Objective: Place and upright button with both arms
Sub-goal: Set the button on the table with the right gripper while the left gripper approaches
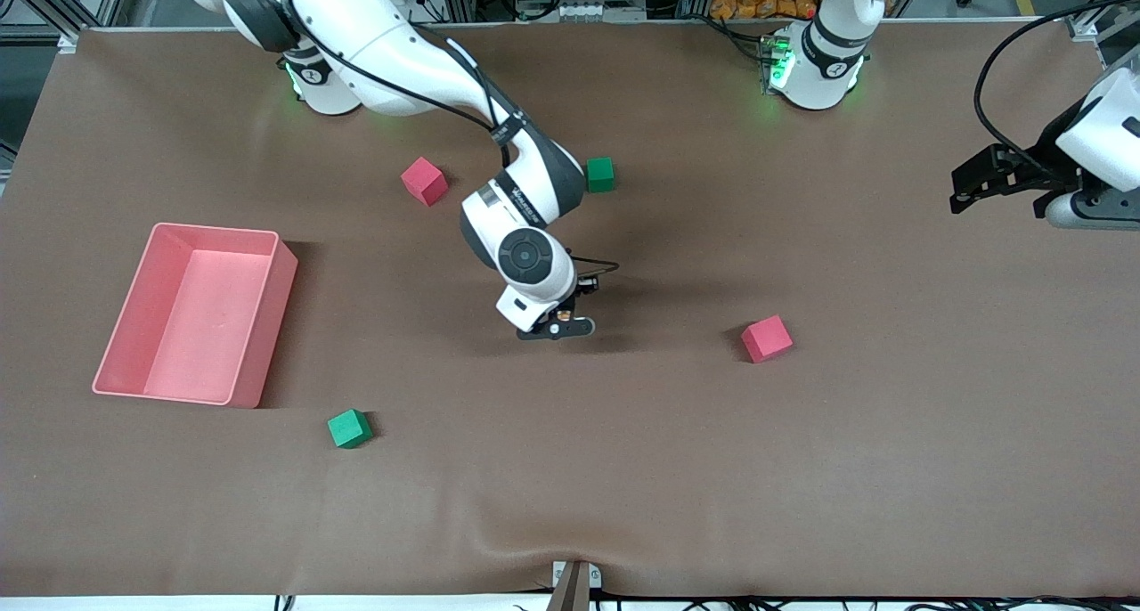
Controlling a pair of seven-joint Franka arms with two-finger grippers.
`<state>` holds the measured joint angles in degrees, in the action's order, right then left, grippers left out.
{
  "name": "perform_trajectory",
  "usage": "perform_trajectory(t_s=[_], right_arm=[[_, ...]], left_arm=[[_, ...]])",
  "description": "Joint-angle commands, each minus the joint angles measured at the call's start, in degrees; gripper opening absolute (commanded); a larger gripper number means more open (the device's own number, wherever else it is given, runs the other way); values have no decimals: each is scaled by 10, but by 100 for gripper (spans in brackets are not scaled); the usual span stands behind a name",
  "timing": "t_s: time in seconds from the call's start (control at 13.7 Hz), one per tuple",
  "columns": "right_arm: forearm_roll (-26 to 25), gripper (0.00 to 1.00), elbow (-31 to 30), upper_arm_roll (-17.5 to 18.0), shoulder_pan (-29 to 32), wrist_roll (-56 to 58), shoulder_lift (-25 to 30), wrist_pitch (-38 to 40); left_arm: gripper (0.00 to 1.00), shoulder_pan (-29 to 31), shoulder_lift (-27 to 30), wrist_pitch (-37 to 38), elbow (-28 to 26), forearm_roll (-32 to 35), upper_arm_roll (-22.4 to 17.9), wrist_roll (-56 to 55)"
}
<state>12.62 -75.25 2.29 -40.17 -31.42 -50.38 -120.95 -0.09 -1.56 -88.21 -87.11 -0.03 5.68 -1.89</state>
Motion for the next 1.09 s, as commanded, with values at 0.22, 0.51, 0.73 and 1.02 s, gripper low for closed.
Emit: perform_trajectory(t_s=[0.22,0.51,0.73,1.02], right_arm=[[47,22,35,-6,-11,-28,-43,-7],[46,100,34,-7,-10,-27,-18,1],[40,100,34,-12,-2,-24,30,59],[36,100,20,-26,76,-21,146,184]], left_arm=[[100,-10,-14,6,7,-9,5,11],[100,-24,-22,6,10,-8,5,4],[100,-30,-45,4,18,-9,6,-4],[100,-64,-73,-49,21,-41,9,-51]])
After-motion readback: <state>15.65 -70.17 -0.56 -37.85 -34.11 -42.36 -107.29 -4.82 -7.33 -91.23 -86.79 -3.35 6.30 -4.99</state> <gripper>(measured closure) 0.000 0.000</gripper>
